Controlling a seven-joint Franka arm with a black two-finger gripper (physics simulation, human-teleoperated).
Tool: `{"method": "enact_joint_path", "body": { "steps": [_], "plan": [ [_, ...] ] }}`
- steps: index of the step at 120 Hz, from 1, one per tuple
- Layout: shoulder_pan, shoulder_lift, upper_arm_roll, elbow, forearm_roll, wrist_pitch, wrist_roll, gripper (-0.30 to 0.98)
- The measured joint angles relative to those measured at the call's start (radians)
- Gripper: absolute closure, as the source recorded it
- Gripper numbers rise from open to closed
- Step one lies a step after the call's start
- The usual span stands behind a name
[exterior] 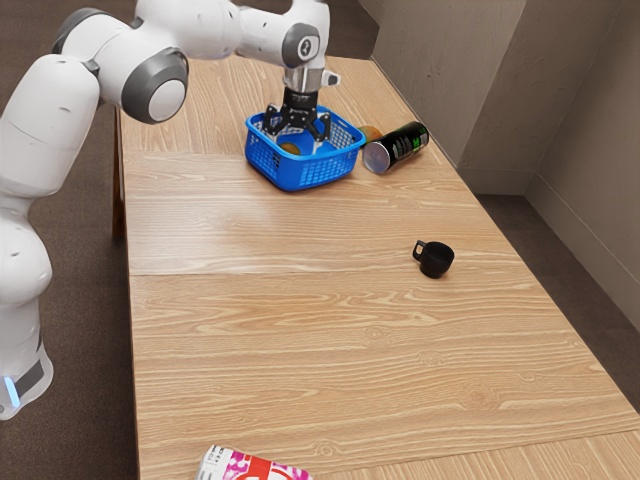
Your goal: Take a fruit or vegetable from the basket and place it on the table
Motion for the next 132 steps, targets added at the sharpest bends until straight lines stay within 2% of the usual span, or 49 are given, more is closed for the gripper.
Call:
{"method": "enact_joint_path", "body": {
  "steps": [68,87,95,116,132],
  "plan": [
    [0.021,0.045,-0.003,0.001,-0.031,0.006,-0.004,-0.01],
    [0.022,0.047,-0.014,0.001,-0.032,0.01,-0.003,0.27],
    [0.022,0.047,-0.016,0.001,-0.031,0.011,-0.003,0.33],
    [0.022,0.041,-0.02,0.0,-0.031,0.009,-0.003,0.33],
    [0.019,-0.021,-0.037,-0.002,-0.026,0.003,-0.002,0.36]
  ]
}}
